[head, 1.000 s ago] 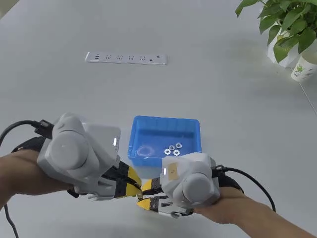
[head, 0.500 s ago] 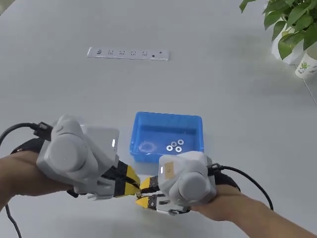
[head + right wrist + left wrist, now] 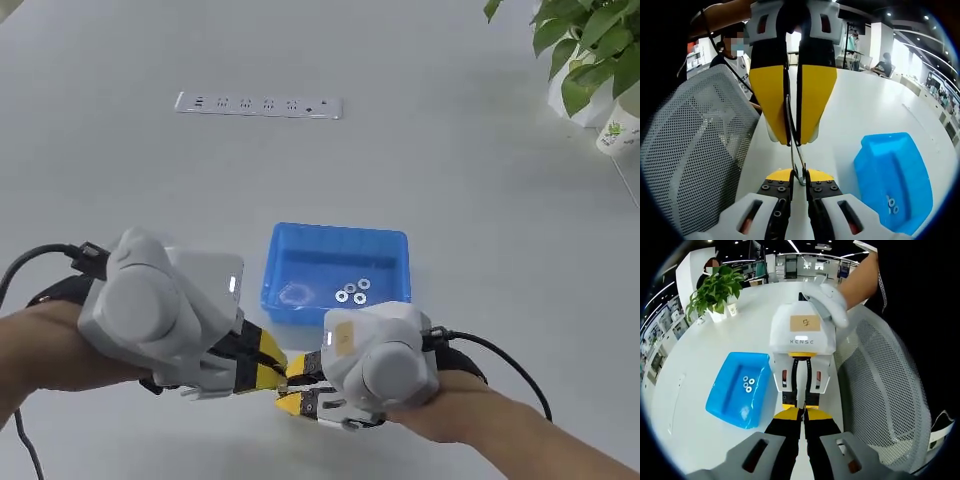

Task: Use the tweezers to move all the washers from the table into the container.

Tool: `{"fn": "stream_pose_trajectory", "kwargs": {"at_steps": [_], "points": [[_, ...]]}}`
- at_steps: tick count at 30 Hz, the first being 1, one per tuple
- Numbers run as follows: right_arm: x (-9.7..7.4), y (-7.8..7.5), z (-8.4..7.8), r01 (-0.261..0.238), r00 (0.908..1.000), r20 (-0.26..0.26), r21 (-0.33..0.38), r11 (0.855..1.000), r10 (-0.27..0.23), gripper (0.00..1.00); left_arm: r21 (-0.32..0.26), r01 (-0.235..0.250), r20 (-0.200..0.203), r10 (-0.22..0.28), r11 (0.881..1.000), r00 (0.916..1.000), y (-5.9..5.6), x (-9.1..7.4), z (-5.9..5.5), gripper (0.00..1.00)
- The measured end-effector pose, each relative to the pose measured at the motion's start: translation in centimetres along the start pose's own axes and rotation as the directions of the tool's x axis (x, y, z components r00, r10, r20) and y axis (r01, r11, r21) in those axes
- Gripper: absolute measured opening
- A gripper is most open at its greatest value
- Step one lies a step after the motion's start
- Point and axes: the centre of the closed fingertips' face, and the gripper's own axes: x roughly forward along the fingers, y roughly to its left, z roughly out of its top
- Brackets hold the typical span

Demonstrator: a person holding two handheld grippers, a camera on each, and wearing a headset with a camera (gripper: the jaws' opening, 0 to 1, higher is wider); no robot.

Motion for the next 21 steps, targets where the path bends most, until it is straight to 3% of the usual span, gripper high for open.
{"fn": "stream_pose_trajectory", "kwargs": {"at_steps": [21], "points": [[0.11, 0.05, -0.31, -0.002, 0.9999, -0.013, -0.005, 1.0, 0.002, 0.1, -0.007, -0.001, -0.004, 0.001, 1.0, 1.0, 0.13, -0.06, -0.27, 0.06]]}}
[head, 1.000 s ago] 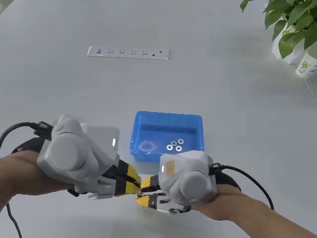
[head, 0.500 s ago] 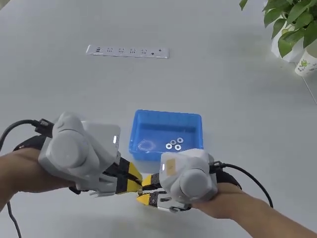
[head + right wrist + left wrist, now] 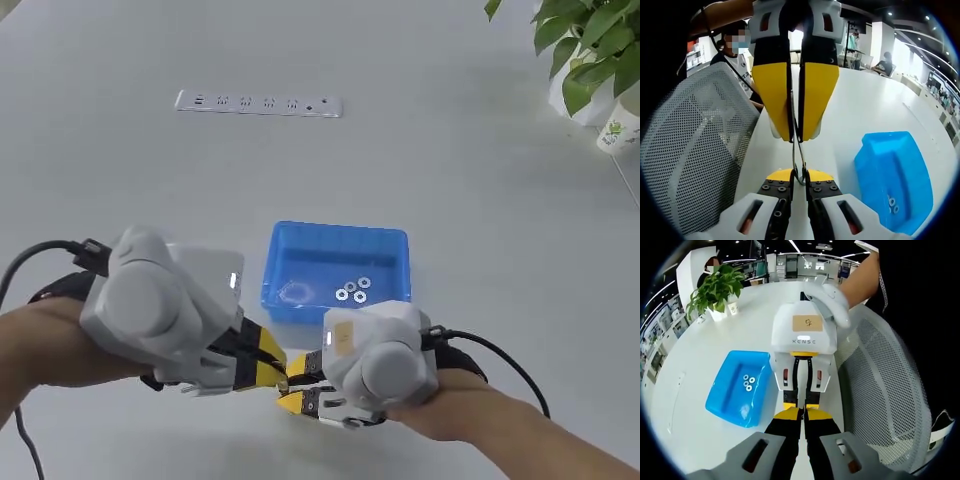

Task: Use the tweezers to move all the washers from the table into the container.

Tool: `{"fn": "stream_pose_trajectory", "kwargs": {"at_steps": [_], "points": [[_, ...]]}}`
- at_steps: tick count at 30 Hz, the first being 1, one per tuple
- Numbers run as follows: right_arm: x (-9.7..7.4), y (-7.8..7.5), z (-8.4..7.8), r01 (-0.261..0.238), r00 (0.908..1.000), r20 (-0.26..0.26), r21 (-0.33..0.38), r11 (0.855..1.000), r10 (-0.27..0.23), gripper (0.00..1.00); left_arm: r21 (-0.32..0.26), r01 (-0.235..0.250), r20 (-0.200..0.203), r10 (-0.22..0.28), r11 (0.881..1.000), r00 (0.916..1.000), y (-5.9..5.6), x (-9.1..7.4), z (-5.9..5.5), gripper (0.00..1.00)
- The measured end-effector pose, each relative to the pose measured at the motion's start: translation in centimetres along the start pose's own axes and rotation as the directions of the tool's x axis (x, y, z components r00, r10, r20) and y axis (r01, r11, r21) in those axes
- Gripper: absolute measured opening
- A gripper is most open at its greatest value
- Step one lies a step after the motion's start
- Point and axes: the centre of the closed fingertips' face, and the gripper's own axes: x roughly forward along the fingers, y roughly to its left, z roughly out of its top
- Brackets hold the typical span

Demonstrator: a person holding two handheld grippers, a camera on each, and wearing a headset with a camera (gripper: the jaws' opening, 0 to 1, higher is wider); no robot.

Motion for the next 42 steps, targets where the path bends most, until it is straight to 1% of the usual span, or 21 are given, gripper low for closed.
{"fn": "stream_pose_trajectory", "kwargs": {"at_steps": [15, 21, 30, 36, 42], "points": [[0.0, -0.1, -0.1, 0.007, 1.0, -0.006, 0.001, 1.0, -0.007, 0.09, -0.003, -0.002, 0.011, 0.002, 1.0, 0.9999, 0.0, 0.1, 0.1, 0.05], [0.0, -0.1, -0.1, 0.017, 0.9998, 0.001, 0.022, 1.0, -0.017, 0.09, -0.002, -0.004, 0.01, 0.004, 1.0, 0.9999, 0.0, 0.1, 0.1, 0.05], [-0.1, -0.1, -0.1, 0.018, 0.9998, -0.005, 0.025, 1.0, -0.018, 0.08, 0.0, 0.0, 0.002, 0.0, 1.0, 1.0, 0.1, 0.1, 0.2, 0.05], [-0.4, -0.2, 0.4, 0.02, 0.9998, 0.004, 0.027, 0.999, -0.02, 0.08, -0.003, -0.003, 0.007, 0.003, 1.0, 1.0, 0.2, -0.3, 0.5, 0.05], [-1.3, -0.5, 1.2, 0.027, 0.9995, 0.014, 0.024, 0.999, -0.027, 0.08, -0.001, -0.005, 0.013, 0.005, 1.0, 0.9999, 0.5, -1.1, 1.4, 0.05]]}}
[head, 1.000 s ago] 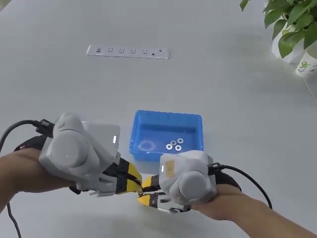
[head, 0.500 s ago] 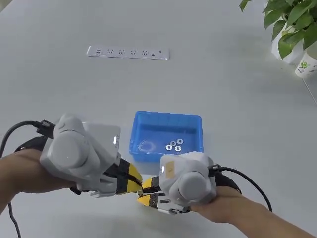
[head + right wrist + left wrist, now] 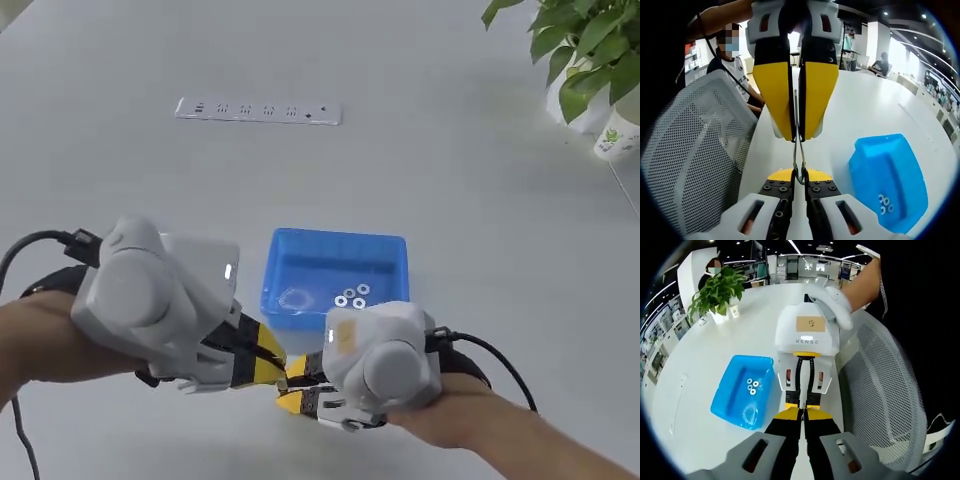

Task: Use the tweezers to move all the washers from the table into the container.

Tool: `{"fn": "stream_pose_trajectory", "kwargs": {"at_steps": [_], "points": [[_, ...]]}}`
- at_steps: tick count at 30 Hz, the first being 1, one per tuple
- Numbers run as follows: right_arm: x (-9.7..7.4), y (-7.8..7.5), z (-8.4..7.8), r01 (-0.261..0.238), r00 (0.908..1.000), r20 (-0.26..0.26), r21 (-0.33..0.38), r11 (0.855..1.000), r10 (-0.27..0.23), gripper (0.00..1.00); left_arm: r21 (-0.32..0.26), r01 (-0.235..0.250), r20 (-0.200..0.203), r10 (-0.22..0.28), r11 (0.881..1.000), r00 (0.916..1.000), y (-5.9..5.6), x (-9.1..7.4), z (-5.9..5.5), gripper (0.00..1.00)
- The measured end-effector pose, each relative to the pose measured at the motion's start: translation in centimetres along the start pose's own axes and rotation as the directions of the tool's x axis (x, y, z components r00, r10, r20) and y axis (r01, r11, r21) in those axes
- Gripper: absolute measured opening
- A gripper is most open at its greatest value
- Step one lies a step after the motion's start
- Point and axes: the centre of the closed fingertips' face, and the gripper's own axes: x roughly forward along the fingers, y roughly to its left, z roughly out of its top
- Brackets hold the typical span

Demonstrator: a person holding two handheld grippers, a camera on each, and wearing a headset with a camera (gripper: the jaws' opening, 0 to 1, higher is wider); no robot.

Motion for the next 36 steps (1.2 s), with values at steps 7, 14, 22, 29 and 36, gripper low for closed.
{"fn": "stream_pose_trajectory", "kwargs": {"at_steps": [7, 14, 22, 29, 36], "points": [[-1.0, -0.3, 0.9, 0.01, 0.9999, 0.006, 0.001, 1.0, -0.01, 0.08, 0.009, 0.0, 0.006, 0.0, 1.0, 1.0, 0.2, -1.0, 1.2, 0.05], [-2.3, -0.9, 2.1, 0.022, 0.9997, 0.015, 0.005, 1.0, -0.022, 0.08, 0.023, -0.004, 0.007, 0.004, 1.0, 1.0, 0.6, -2.1, 2.5, 0.05], [-3.6, -1.9, 3.4, 0.036, 0.999, 0.028, -0.004, 0.999, -0.036, 0.09, 0.035, -0.008, -0.001, 0.008, 0.999, 1.0, 1.4, -3.2, 3.9, 0.05], [-4.6, -3.5, 3.9, 0.06, 0.9975, 0.038, -0.008, 0.998, -0.06, 0.09, 0.057, -0.02, 0.003, 0.02, 0.998, 0.9998, 2.7, -3.8, 5.0, 0.05], [-5.5, -5.4, 4.2, 0.094, 0.9946, 0.045, -0.007, 0.996, -0.094, 0.09, 0.089, -0.027, 0.001, 0.027, 0.996, 0.9996, 4.5, -4.0, 5.9, 0.05]]}}
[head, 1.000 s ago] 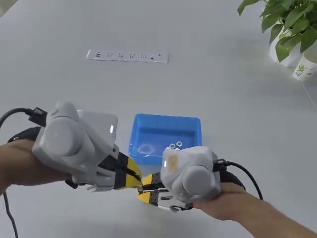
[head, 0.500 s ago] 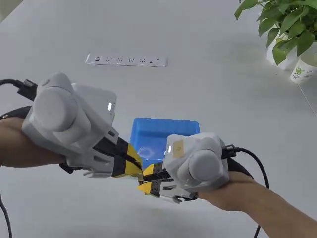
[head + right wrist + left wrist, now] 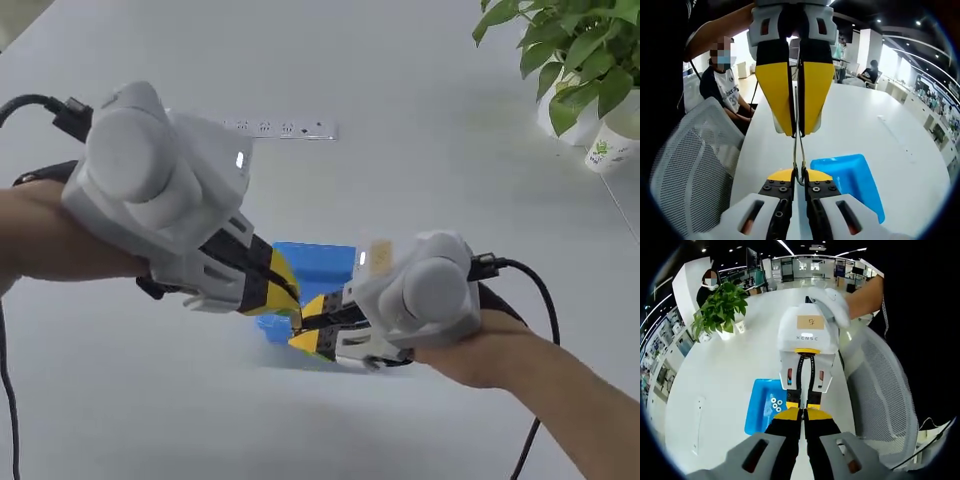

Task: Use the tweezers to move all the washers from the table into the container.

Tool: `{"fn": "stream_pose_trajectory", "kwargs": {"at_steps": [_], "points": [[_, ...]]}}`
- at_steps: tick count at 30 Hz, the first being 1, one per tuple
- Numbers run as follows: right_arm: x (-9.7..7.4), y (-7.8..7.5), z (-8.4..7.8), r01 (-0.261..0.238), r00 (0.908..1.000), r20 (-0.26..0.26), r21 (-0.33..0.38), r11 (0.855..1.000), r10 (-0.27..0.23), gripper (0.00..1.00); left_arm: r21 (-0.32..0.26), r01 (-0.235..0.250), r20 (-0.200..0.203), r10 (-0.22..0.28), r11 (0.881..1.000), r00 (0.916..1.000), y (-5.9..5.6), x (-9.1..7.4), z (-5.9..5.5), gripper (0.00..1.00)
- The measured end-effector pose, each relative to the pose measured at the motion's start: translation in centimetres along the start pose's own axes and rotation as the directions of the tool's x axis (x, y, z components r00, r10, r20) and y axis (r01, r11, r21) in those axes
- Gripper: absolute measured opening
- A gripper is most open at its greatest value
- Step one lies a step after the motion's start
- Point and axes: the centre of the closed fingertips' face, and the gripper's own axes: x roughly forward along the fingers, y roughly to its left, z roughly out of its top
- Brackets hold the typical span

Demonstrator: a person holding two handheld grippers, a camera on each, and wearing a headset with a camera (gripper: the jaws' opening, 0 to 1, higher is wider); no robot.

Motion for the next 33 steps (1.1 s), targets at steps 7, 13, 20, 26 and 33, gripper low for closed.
{"fn": "stream_pose_trajectory", "kwargs": {"at_steps": [7, 13, 20, 26, 33], "points": [[-0.4, -2.2, -0.1, 0.031, 0.9995, 0.002, 0.0, 1.0, -0.031, 0.09, 0.024, -0.007, 0.007, 0.006, 1.0, 1.0, 1.9, 0.2, 0.3, 0.05], [-0.1, -3.8, -0.8, 0.052, 0.9986, 0.006, -0.005, 0.999, -0.052, 0.09, 0.051, -0.018, 0.004, 0.017, 0.999, 0.9998, 3.2, 0.9, 0.2, 0.05], [0.6, -5.5, -1.9, 0.062, 0.9981, 0.004, 0.0, 0.998, -0.062, 0.09, 0.08, -0.038, -0.012, 0.039, 0.996, 0.9992, 4.9, 2.2, -0.4, 0.05], [1.5, -6.6, -3.1, 0.054, 0.9985, -0.007, 0.014, 0.998, -0.054, 0.09, 0.09, -0.03, -0.029, 0.033, 0.996, 0.999, 6.0, 3.5, -1.1, 0.05], [2.6, -7.2, -4.5, 0.035, 0.9989, -0.033, 0.021, 0.999, -0.034, 0.09, 0.083, -0.015, -0.043, 0.019, 0.996, 0.9989, 6.7, 5.0, -1.9, 0.05]]}}
